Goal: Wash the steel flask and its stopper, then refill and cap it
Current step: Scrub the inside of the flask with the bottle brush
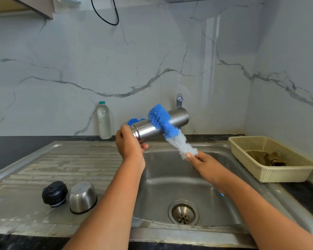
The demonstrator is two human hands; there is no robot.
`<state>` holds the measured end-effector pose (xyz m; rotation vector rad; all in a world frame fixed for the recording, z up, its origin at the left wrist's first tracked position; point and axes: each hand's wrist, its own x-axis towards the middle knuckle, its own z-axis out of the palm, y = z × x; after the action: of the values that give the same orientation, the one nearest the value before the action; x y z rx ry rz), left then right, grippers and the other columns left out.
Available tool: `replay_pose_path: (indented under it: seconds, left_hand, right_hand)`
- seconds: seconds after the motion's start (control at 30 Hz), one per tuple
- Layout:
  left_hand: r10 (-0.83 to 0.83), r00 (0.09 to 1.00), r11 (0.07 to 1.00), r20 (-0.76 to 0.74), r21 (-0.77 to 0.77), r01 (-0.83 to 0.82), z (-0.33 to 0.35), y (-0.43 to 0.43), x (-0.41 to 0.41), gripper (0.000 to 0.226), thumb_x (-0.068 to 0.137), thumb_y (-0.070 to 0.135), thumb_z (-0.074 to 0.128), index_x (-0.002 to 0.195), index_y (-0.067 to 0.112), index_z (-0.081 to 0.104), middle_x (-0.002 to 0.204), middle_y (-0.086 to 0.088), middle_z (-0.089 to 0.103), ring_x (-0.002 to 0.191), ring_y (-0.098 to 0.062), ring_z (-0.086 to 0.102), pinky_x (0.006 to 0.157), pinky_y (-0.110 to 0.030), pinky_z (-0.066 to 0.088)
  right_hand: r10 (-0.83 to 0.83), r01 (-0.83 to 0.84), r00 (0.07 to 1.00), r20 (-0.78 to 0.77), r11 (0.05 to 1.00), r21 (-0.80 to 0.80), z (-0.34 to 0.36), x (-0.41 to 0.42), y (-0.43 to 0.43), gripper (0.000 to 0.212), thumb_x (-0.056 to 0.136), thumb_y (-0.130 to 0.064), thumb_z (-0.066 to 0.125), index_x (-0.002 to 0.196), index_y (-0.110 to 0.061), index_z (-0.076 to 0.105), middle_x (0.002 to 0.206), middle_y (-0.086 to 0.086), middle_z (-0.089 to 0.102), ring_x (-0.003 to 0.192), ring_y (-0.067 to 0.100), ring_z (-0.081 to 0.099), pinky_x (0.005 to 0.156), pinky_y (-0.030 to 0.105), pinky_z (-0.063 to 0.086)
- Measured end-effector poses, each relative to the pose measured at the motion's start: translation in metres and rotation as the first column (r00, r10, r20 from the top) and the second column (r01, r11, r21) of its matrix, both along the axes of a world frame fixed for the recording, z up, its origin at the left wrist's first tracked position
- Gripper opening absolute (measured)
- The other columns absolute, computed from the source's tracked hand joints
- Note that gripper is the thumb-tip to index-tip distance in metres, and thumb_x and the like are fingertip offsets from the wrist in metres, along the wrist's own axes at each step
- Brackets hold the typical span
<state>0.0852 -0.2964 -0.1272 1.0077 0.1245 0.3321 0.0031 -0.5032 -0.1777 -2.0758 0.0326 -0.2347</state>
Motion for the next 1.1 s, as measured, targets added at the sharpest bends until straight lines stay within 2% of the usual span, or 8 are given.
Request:
replay_pose_path:
  seconds: [0.2, 0.43, 0.57, 0.7, 0.83, 0.9, 1.03, 1.1]
  left_hand:
    - [0.026, 0.999, 0.999, -0.02, -0.03, -0.027, -0.002, 0.012, 0.004, 0.027, 0.092, 0.03, 0.044, 0.106, 0.013, 0.06, 0.093, -0.013, 0.067, 0.046, -0.015, 0.055, 0.034, -0.022, 0.032]
    - [-0.003, 1.0, 0.998, -0.026, -0.056, 0.001, -0.001, 0.005, 0.001, 0.027, 0.091, 0.032, 0.047, 0.105, 0.014, 0.061, 0.093, -0.013, 0.067, 0.047, -0.016, 0.053, 0.035, -0.022, 0.033]
    - [0.026, 1.0, 0.999, -0.015, -0.046, -0.026, -0.001, 0.011, 0.002, 0.022, 0.092, 0.031, 0.046, 0.101, 0.016, 0.059, 0.091, -0.01, 0.065, 0.047, -0.014, 0.054, 0.036, -0.023, 0.034]
    - [-0.008, 1.0, 1.0, 0.009, -0.022, 0.008, 0.0, -0.001, -0.003, 0.022, 0.093, 0.029, 0.046, 0.102, 0.015, 0.06, 0.089, -0.011, 0.065, 0.047, -0.015, 0.052, 0.036, -0.023, 0.033]
    - [0.045, 0.999, 0.997, -0.022, -0.068, -0.046, 0.002, 0.013, 0.001, 0.021, 0.092, 0.03, 0.047, 0.1, 0.016, 0.061, 0.086, -0.008, 0.064, 0.044, -0.013, 0.052, 0.036, -0.022, 0.033]
    - [0.046, 0.998, 0.997, -0.03, -0.066, -0.048, 0.001, 0.017, 0.003, 0.021, 0.091, 0.03, 0.047, 0.098, 0.016, 0.06, 0.086, -0.009, 0.063, 0.046, -0.015, 0.051, 0.035, -0.021, 0.031]
    - [0.0, 1.0, 1.0, 0.003, -0.017, 0.0, 0.0, 0.003, -0.002, 0.02, 0.092, 0.03, 0.046, 0.098, 0.016, 0.059, 0.087, -0.01, 0.064, 0.049, -0.017, 0.052, 0.036, -0.023, 0.033]
    - [0.012, 1.0, 1.0, 0.004, -0.021, -0.012, 0.003, 0.002, -0.004, 0.018, 0.092, 0.03, 0.047, 0.095, 0.018, 0.059, 0.086, -0.009, 0.064, 0.05, -0.017, 0.052, 0.036, -0.023, 0.033]
  right_hand:
    - [-0.014, 0.01, 0.998, -0.061, 0.997, -0.072, -0.001, -0.012, -0.019, 0.027, 0.105, -0.051, 0.045, 0.104, -0.029, 0.061, 0.083, -0.006, 0.055, 0.077, 0.009, 0.048, 0.073, 0.027, 0.04]
    - [-0.082, 0.082, 0.997, 0.009, 0.996, -0.043, 0.001, -0.006, -0.019, 0.025, 0.105, -0.05, 0.045, 0.084, -0.038, 0.052, 0.076, -0.015, 0.051, 0.072, 0.003, 0.045, 0.07, 0.026, 0.036]
    - [-0.101, 0.101, 0.995, -0.003, 0.994, -0.029, -0.005, -0.004, -0.032, 0.024, 0.106, -0.049, 0.046, 0.091, -0.035, 0.058, 0.08, -0.017, 0.052, 0.075, 0.002, 0.045, 0.073, 0.026, 0.037]
    - [-0.145, 0.145, 0.989, 0.005, 0.989, -0.003, -0.012, 0.011, -0.03, 0.029, 0.103, -0.057, 0.044, 0.121, -0.037, 0.057, 0.1, -0.012, 0.061, 0.094, 0.009, 0.055, 0.097, 0.037, 0.045]
    - [-0.107, 0.108, 0.994, -0.028, 0.994, 0.032, -0.014, 0.008, -0.045, 0.021, 0.103, -0.054, 0.047, 0.095, -0.037, 0.057, 0.079, -0.018, 0.046, 0.072, 0.001, 0.039, 0.07, 0.026, 0.034]
    - [-0.125, 0.125, 0.992, -0.021, 0.992, 0.018, -0.014, 0.007, -0.049, 0.023, 0.104, -0.052, 0.047, 0.091, -0.035, 0.056, 0.077, -0.017, 0.047, 0.073, 0.005, 0.042, 0.069, 0.027, 0.034]
    - [-0.209, 0.21, 0.977, 0.032, 0.978, -0.004, -0.013, 0.015, -0.04, 0.035, 0.103, -0.056, 0.045, 0.125, -0.033, 0.06, 0.11, -0.004, 0.066, 0.108, 0.018, 0.059, 0.1, 0.041, 0.046]
    - [-0.215, 0.215, 0.976, 0.033, 0.977, 0.009, -0.013, 0.016, -0.042, 0.036, 0.103, -0.058, 0.045, 0.126, -0.034, 0.059, 0.114, -0.003, 0.066, 0.111, 0.019, 0.059, 0.104, 0.043, 0.045]
